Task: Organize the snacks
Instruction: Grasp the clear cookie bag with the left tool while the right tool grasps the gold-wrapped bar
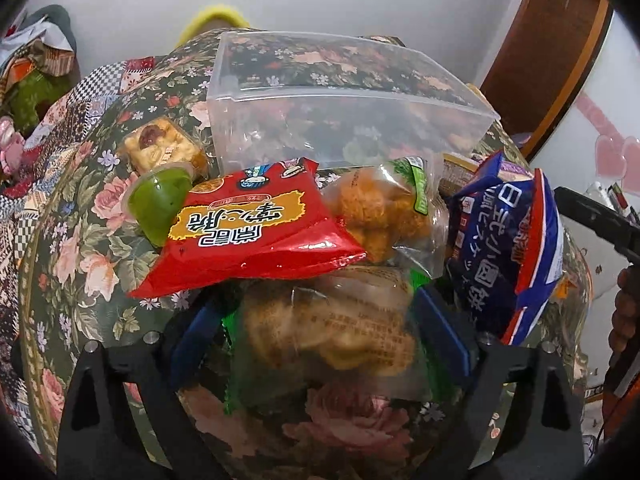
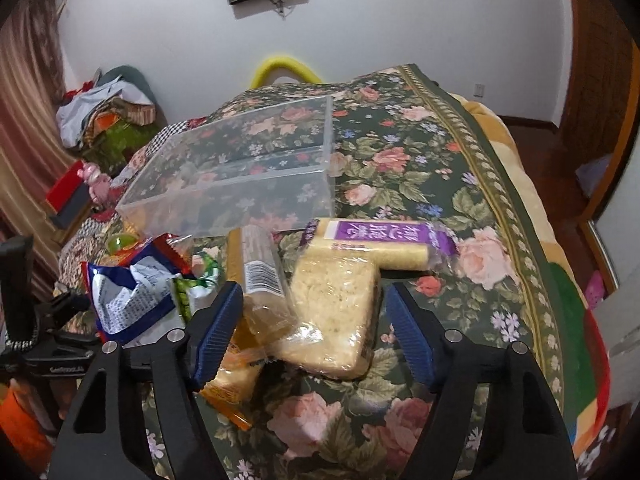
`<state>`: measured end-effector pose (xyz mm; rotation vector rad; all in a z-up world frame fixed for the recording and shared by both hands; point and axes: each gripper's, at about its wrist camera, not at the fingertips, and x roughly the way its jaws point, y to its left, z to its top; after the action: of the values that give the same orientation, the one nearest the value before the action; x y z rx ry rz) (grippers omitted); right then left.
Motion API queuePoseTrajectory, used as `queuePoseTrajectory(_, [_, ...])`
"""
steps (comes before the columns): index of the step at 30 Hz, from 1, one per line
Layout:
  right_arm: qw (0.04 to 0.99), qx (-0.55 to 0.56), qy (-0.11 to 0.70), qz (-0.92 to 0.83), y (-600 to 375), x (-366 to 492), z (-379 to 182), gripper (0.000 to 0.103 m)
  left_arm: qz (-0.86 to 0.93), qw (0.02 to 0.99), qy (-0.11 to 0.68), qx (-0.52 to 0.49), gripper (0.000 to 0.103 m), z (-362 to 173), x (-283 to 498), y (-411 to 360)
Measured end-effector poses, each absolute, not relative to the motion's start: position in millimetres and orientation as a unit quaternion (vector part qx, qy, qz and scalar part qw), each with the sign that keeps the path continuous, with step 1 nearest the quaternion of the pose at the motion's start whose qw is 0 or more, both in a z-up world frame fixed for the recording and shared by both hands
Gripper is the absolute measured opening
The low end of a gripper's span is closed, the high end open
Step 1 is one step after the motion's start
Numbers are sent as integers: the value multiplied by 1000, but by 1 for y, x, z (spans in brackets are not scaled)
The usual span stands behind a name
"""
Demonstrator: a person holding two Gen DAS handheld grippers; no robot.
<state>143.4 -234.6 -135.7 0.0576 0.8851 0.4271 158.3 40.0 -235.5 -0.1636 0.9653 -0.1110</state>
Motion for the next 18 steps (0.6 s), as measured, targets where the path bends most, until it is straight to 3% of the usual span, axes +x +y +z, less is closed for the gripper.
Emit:
queuePoseTrajectory(5, [871, 11, 432, 234, -217, 150, -139, 64, -61, 881, 461, -84, 85, -236, 153, 41])
queuePoseTrajectory(9, [857, 6, 449, 254, -205, 158, -148, 47, -57, 883, 460, -75, 82, -234, 147, 42])
queuePoseTrajectory(18, [852, -28, 448, 269, -186, 165, -153, 49, -59, 886, 456, -64, 82, -236, 141, 42])
